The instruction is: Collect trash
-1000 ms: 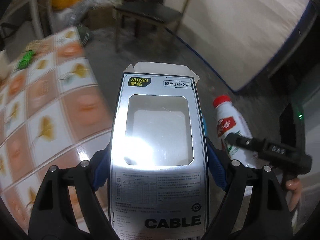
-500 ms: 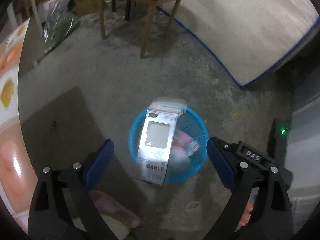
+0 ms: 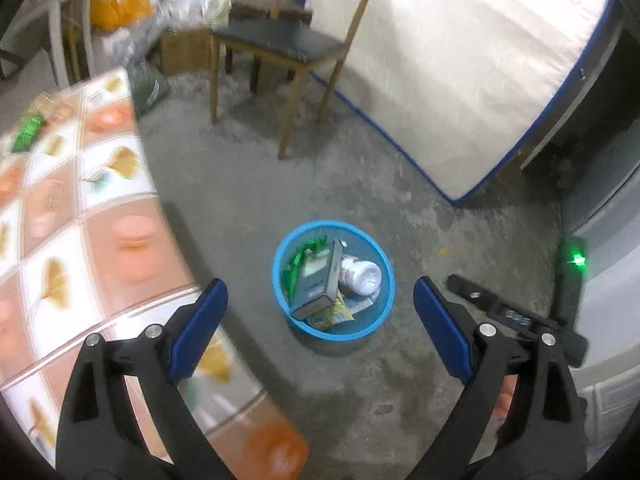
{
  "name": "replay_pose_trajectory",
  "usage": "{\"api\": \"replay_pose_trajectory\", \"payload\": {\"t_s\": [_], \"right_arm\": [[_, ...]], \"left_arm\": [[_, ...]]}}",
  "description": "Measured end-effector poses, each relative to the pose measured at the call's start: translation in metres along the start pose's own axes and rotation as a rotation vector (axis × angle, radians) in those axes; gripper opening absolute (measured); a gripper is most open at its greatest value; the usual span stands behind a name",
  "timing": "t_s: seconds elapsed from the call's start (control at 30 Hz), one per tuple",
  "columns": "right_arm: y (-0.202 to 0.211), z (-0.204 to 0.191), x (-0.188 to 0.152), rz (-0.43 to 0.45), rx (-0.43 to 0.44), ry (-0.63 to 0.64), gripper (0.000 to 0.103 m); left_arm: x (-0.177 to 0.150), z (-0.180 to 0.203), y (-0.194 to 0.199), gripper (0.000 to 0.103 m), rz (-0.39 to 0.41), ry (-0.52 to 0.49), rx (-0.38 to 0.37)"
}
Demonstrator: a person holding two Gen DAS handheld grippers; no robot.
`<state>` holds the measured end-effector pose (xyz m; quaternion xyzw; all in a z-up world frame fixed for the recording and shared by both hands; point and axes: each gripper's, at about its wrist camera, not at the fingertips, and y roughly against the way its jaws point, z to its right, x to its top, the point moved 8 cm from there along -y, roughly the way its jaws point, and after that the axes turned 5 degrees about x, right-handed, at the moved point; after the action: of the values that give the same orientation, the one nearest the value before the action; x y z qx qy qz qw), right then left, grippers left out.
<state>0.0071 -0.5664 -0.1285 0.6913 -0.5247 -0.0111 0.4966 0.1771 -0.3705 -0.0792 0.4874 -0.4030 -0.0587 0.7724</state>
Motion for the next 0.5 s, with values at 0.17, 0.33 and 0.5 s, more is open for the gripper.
{"api": "replay_pose_trajectory", "payload": {"t_s": [0.17,0.33,0.5], "right_arm": [[0.075,-0.092,-0.005,0.190,0.010,0.329,0.096],[0.113,-0.150,-0.028,0.285,0.016,0.495,0.096],[0.121,-0.186,-0.064,0.254,-0.013,0.545,0.096]], "left_arm": [[-0.017,-0.019,0.078,0.094,0.147,0.031,0.123],[-0.053,-0.044,0.135,0.094,0.242,0.090,0.294],[-0.102,-0.069,0.162,0.094,0.221,0.116,0.434]]}}
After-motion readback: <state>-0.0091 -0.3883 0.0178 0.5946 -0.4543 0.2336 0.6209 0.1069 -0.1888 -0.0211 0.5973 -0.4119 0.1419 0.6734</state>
